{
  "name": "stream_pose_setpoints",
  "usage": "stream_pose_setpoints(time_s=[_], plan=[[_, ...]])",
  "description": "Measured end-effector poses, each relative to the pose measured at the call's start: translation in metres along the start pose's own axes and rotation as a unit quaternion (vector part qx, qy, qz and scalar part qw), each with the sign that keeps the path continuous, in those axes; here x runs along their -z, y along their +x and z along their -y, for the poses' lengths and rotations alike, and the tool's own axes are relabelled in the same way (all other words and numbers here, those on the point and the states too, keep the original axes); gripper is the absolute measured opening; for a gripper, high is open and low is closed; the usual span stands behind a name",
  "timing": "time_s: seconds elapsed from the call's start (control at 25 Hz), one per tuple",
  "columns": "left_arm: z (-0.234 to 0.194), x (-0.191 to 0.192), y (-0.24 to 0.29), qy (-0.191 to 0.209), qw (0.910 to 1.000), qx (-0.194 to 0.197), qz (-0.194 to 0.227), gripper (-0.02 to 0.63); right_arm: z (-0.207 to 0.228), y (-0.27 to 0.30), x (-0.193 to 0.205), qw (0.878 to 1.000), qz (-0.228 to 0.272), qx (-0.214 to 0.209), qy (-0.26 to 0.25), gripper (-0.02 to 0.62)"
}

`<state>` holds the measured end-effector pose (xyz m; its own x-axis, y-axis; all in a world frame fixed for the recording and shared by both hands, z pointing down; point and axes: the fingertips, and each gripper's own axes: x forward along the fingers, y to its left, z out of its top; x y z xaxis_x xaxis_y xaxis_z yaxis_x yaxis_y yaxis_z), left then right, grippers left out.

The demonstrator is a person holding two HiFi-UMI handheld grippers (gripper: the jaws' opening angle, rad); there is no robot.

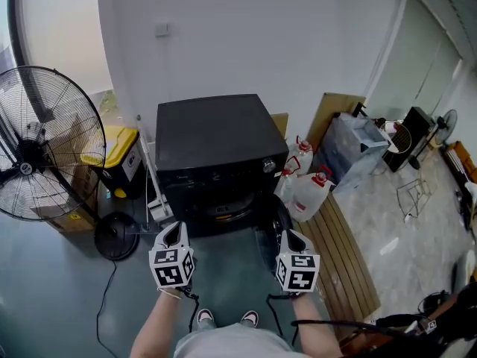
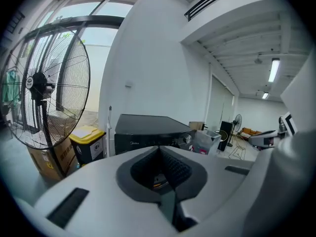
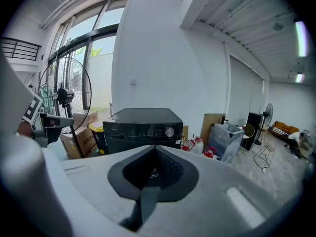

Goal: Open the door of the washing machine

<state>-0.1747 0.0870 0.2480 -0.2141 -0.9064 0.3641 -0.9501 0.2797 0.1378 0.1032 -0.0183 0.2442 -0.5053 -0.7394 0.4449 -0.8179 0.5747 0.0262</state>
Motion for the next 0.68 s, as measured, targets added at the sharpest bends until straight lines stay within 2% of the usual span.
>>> stream_pose_setpoints(time_s=[0.68], plan=[[0.0085,-0.0004,0.0058,0.003,0.9999,0.010,-0.002,0.006,0.0056,-0.0019,0.0025,1.000,-0.001,0.003,0.004,0.005]])
